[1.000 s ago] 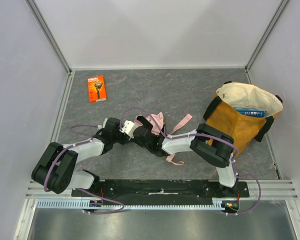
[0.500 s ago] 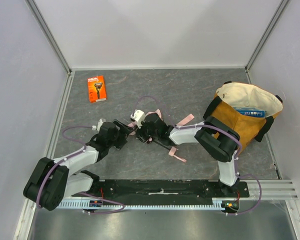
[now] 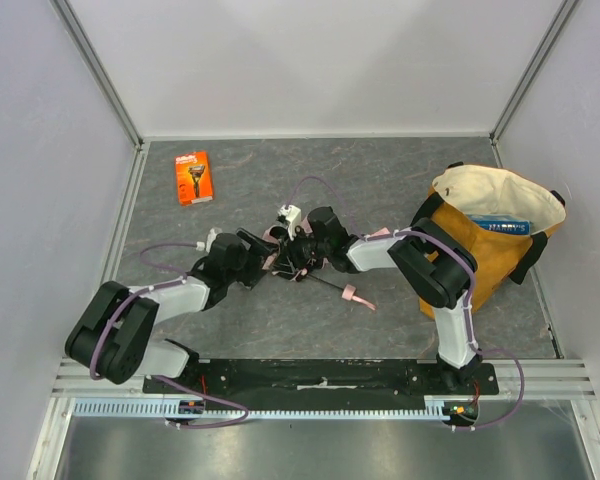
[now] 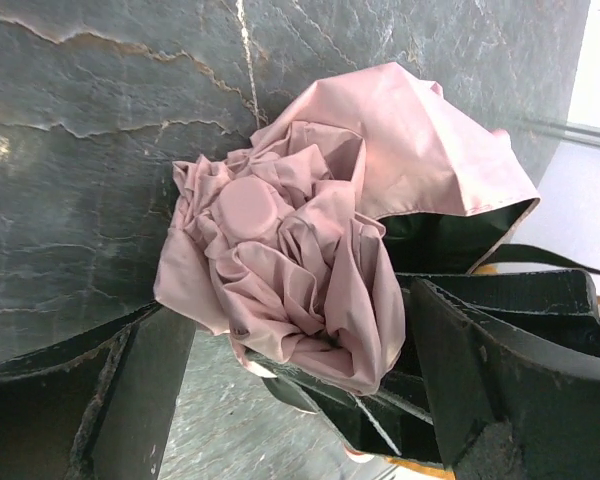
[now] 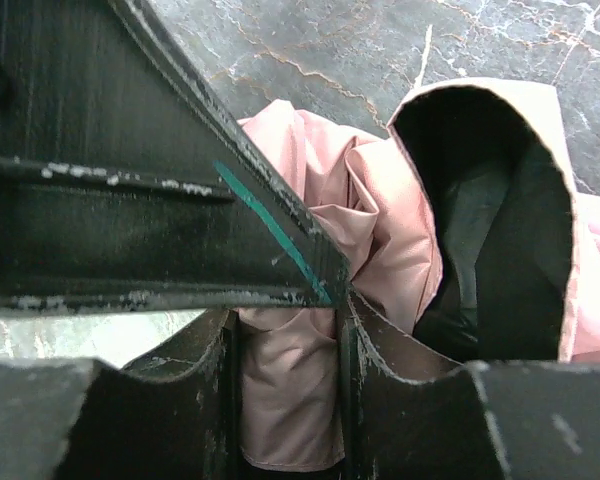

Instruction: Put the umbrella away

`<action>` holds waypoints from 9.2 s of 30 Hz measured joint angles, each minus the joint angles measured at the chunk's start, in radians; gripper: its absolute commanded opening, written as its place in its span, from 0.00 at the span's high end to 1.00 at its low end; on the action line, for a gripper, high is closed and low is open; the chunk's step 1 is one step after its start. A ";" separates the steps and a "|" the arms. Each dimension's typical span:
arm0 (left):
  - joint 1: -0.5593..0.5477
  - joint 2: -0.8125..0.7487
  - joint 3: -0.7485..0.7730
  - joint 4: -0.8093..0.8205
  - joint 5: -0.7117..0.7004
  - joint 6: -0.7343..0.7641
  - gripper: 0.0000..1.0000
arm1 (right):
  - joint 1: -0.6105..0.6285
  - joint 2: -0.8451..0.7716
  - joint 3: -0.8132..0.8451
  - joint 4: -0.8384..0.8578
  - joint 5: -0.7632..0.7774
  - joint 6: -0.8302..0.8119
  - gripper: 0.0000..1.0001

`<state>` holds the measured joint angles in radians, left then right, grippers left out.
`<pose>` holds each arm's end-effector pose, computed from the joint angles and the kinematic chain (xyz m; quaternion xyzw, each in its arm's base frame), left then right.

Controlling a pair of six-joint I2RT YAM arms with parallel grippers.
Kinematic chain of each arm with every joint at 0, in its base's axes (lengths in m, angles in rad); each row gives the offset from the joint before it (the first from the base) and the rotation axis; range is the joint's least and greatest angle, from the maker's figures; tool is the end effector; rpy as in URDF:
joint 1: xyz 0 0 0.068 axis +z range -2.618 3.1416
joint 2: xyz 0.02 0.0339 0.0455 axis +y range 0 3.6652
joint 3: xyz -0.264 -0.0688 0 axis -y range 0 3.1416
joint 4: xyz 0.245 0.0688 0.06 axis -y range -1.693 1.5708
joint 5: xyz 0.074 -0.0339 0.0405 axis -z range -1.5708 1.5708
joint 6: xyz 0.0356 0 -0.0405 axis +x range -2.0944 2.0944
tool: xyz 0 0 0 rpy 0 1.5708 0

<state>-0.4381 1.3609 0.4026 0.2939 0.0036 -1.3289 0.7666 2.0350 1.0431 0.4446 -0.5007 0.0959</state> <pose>0.2184 -0.1024 0.1382 -0.3866 0.8117 -0.3395 0.2765 0.2851 0.2983 0.1225 -0.3926 0.7577 0.3945 0.3407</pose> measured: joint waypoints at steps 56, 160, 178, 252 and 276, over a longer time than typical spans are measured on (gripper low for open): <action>-0.104 0.084 0.170 -0.335 -0.209 -0.219 0.98 | 0.133 -0.501 -0.188 -0.430 0.411 0.617 0.20; -0.113 0.050 0.130 -0.333 -0.202 -0.313 0.98 | 0.185 -0.218 -0.334 0.111 0.275 0.842 0.89; -0.112 0.050 0.115 -0.302 -0.204 -0.310 0.98 | 0.158 -0.531 0.105 -0.800 0.429 0.198 0.66; -0.092 0.077 0.133 -0.299 -0.175 -0.312 0.98 | 0.222 -0.151 0.067 -0.371 0.604 -0.084 0.26; 0.039 0.124 0.211 -0.375 -0.024 -0.117 0.98 | 0.288 -0.028 0.100 -0.287 0.754 -0.161 0.46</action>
<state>-0.3988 1.4845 0.6132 -0.0807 -0.0208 -1.4460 1.0550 2.0068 1.1427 0.1577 0.2531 -0.0647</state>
